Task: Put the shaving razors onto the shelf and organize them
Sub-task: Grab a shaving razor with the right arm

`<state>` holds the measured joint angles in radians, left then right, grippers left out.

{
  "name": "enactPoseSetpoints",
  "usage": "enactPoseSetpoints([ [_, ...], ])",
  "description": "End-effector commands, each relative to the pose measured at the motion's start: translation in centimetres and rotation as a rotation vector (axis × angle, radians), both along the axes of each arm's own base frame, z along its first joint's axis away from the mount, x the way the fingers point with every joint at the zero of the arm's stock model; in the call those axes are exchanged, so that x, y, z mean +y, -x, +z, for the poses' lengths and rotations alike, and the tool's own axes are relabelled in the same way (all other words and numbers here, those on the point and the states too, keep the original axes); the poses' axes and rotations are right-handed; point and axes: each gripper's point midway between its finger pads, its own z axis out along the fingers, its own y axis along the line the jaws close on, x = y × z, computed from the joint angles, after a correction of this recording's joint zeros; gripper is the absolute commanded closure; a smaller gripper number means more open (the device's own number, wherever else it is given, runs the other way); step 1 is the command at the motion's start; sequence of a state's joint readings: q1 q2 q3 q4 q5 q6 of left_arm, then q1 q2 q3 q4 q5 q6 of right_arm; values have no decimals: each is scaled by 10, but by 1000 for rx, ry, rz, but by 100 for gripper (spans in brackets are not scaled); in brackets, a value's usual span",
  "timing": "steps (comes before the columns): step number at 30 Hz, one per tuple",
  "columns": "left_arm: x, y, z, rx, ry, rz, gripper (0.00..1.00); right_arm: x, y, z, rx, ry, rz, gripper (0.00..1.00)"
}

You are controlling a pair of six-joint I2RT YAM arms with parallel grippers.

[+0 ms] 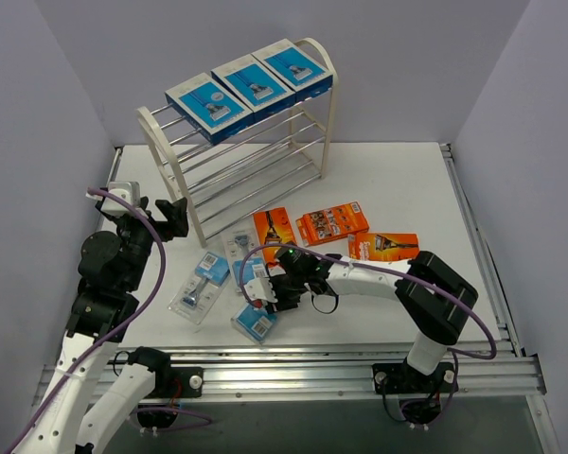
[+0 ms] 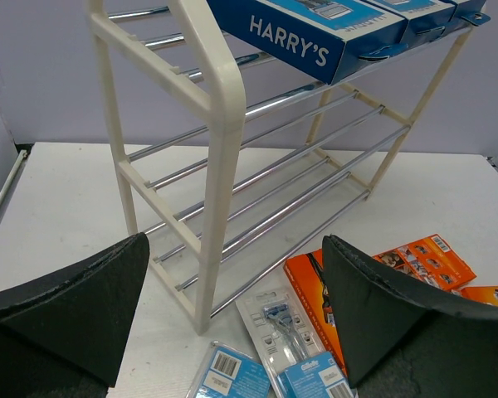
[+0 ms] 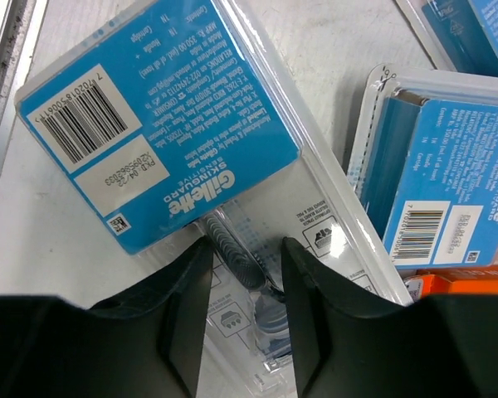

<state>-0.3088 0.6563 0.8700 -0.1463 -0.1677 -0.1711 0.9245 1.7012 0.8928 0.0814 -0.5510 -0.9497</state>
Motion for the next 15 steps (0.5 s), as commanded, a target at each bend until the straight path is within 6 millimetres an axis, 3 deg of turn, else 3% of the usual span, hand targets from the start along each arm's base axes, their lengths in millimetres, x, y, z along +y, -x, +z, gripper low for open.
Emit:
enactPoseSetpoints([
  [1, -1, 3, 21, -70, 14, -13, 6, -6, 11, -10, 55, 48, 2, 67],
  [5, -2, 4, 22, -72, 15, -13, 6, -8, 16, -4, 75, 43, -24, 83],
  [7, -1, 4, 22, -71, 15, -10, 6, -9, 15, 1, 71, 38, -51, 100],
  [12, -1, 3, 21, -69, 14, -10, 6, -7, 15, 21, 90, -7, -151, 100],
  [15, -1, 3, 21, -70, 15, -7, 6, -3, 16, 43, 116, -68, -221, 100],
])
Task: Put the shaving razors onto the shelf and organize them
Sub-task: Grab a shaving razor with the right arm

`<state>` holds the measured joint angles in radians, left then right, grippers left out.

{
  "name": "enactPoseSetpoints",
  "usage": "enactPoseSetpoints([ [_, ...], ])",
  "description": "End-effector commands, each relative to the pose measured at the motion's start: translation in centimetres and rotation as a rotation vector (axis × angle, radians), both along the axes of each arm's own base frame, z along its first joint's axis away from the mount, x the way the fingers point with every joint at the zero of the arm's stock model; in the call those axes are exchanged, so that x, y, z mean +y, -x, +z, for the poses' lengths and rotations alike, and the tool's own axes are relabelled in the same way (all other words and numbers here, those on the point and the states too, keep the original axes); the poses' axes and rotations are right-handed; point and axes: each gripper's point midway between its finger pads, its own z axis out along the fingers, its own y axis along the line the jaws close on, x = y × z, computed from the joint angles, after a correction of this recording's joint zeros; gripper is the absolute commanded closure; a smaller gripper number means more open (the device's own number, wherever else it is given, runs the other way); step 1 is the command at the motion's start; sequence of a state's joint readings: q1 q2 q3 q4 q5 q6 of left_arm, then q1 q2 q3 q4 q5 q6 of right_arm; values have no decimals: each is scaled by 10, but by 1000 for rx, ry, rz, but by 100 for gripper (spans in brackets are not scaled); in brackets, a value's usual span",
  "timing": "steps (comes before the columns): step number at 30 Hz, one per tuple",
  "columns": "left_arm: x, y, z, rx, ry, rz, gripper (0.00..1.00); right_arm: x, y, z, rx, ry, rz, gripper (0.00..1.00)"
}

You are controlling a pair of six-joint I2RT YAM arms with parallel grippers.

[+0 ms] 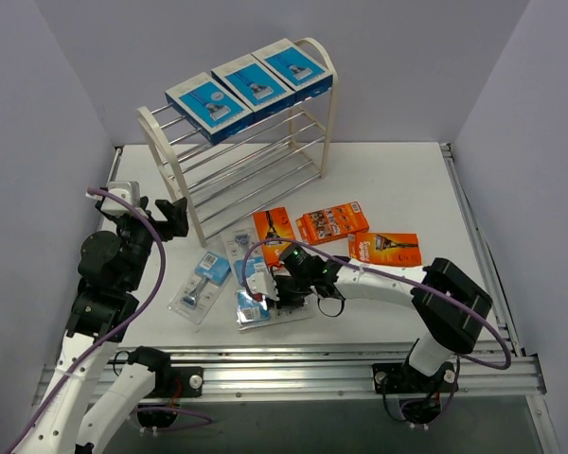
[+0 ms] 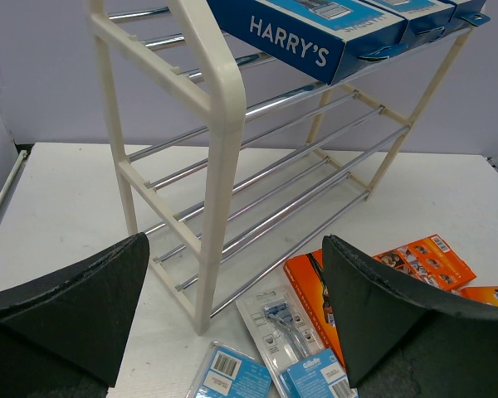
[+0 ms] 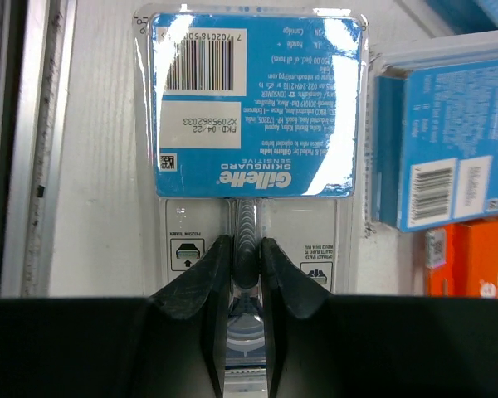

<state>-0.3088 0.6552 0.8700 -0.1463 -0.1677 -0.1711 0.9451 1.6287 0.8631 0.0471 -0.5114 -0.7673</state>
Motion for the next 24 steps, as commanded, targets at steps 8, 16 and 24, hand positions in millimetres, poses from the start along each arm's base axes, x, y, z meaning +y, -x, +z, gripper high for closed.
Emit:
enactPoseSetpoints([
  [8, 1, 4, 21, -70, 15, -2, 6, 13, -27, 123, -13, -359, -420, 100],
  [16, -1, 4, 20, -66, 15, -9, 6, -18, -87, 128, 2, -378, -850, 100],
  [24, -4, 3, 18, -60, 14, -18, 6, -33, -125, 90, -68, -282, -1005, 100],
])
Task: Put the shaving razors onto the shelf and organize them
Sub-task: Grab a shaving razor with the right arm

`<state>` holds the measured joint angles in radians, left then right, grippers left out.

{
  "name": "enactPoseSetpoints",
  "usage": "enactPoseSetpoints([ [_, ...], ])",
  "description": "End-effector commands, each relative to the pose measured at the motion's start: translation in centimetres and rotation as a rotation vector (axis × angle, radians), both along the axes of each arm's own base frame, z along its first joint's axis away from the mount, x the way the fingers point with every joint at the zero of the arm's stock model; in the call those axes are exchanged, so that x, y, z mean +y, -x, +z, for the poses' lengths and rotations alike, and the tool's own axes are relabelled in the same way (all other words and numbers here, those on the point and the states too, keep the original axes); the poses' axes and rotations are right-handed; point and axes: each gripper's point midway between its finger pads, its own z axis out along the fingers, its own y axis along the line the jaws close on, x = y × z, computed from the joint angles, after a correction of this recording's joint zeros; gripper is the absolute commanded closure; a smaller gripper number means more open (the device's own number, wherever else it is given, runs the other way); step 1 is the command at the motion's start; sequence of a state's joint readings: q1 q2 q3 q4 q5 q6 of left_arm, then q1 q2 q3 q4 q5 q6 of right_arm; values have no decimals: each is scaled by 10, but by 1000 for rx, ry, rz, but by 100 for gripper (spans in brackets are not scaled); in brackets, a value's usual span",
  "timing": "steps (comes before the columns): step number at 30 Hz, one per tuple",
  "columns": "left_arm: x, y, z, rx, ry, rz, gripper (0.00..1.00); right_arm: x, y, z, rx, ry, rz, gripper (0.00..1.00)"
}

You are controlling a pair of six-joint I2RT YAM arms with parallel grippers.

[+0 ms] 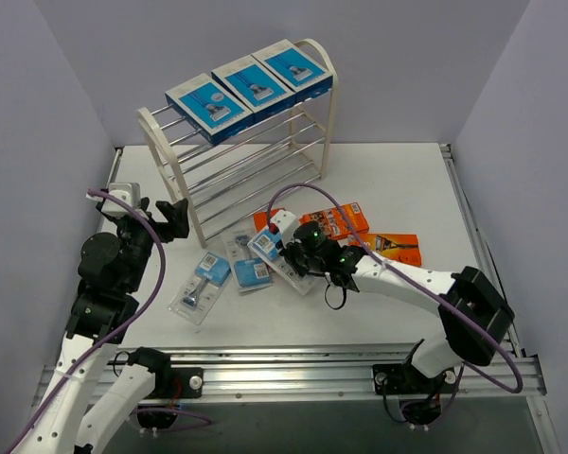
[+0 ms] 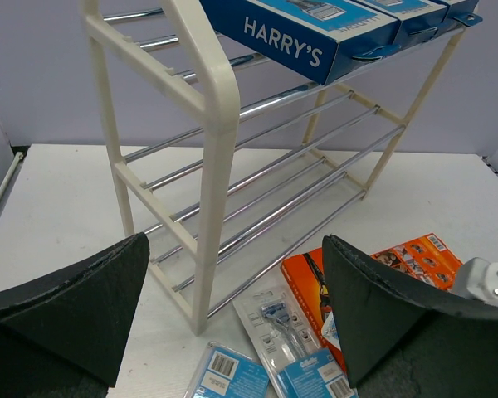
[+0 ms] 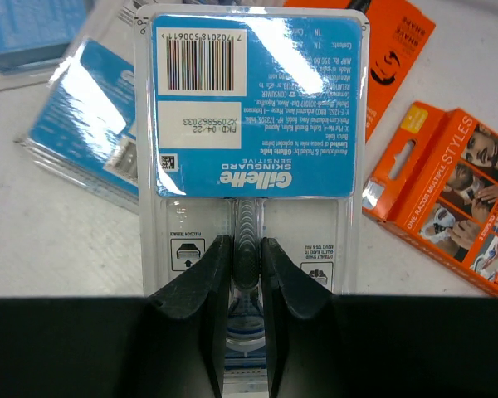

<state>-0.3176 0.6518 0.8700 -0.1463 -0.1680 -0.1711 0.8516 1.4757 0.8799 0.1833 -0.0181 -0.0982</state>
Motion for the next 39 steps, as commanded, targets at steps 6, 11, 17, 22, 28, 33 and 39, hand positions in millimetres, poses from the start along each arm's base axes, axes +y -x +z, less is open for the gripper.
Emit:
enactPoseSetpoints([
  [6, -4, 1, 16, -52, 9, -15, 6, 4, -55, -3, -43, -9, -178, 100],
  [11, -6, 1, 15, -49, 8, -20, 6, 11, -69, -14, -13, -11, -211, 100],
  [17, -6, 1, 15, -47, 1, -18, 6, 6, -81, -6, -19, -41, -272, 61],
  [22, -6, 1, 15, -48, -2, -17, 6, -3, -81, 26, -73, -95, -303, 29],
  [28, -3, 2, 15, -45, -5, -3, 6, -36, -70, 98, -205, -254, -427, 0],
  [33, -3, 3, 16, -44, -2, -4, 6, -61, -59, 95, -164, -327, -479, 0],
  [39, -4, 1, 14, -36, -4, -5, 6, -35, -41, 17, 87, -128, -288, 20],
])
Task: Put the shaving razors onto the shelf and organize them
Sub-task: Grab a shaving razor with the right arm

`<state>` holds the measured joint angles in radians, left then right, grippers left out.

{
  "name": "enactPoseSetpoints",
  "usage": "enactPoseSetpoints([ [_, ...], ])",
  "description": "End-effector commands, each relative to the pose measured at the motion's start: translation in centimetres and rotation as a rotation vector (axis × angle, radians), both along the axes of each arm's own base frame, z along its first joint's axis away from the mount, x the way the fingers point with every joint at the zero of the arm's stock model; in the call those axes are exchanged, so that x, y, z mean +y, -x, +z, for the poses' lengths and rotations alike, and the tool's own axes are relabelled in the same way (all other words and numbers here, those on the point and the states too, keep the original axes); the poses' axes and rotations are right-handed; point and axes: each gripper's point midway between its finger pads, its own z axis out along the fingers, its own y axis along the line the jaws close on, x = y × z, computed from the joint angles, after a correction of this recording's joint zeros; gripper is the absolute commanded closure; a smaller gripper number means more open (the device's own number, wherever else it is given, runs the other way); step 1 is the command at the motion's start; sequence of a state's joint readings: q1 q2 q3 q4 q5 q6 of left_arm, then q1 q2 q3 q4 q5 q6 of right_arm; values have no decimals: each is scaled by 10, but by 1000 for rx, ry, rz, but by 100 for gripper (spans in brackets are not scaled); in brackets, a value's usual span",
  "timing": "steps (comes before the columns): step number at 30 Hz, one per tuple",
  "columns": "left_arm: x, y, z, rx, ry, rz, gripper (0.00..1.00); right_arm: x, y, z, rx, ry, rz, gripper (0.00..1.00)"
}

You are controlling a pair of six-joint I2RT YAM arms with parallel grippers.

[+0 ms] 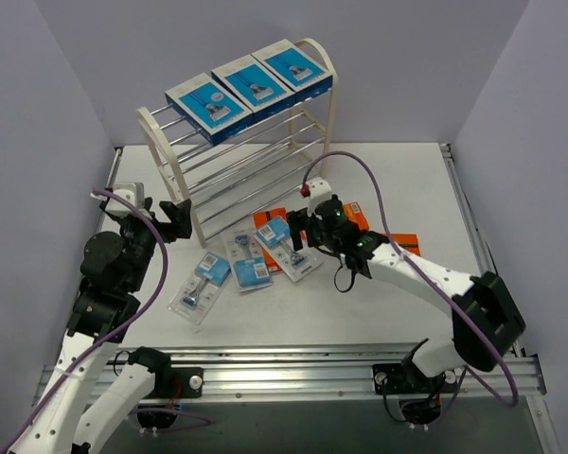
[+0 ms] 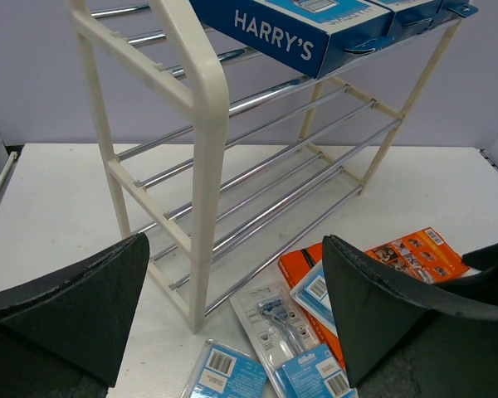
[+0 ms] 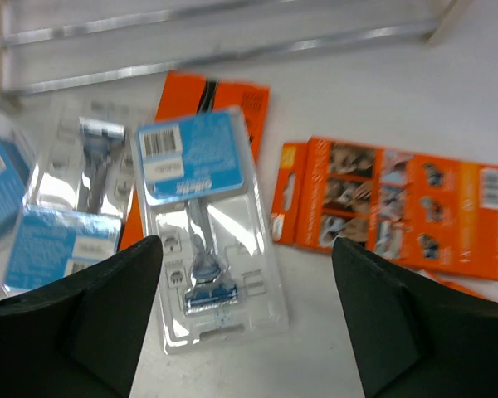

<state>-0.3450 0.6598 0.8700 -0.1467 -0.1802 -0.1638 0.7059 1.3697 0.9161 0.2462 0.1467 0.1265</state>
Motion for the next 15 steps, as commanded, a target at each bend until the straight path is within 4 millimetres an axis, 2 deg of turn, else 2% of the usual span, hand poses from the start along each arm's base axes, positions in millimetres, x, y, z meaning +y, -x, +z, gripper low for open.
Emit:
enactPoseSetpoints([
  [1, 2, 2, 16, -42, 7, 9, 6, 19, 26, -61, 218, 85, 161, 23],
  [3, 2, 1, 15, -39, 6, 11, 6, 22, 30, -79, 270, 101, 181, 28],
  [8, 2, 1, 16, -39, 6, 8, 6, 15, 33, -100, 351, 98, 96, 40],
  [11, 1, 2, 16, -38, 7, 4, 6, 18, 37, -97, 372, -17, 25, 41],
  [12, 1, 2, 16, -39, 7, 3, 6, 14, 45, -98, 381, -51, 14, 41],
  [14, 0, 3, 16, -39, 8, 0, 6, 21, 46, -88, 373, -189, -30, 41],
  [15, 0, 3, 16, -41, 9, -2, 6, 16, 54, -91, 381, -227, -46, 41],
])
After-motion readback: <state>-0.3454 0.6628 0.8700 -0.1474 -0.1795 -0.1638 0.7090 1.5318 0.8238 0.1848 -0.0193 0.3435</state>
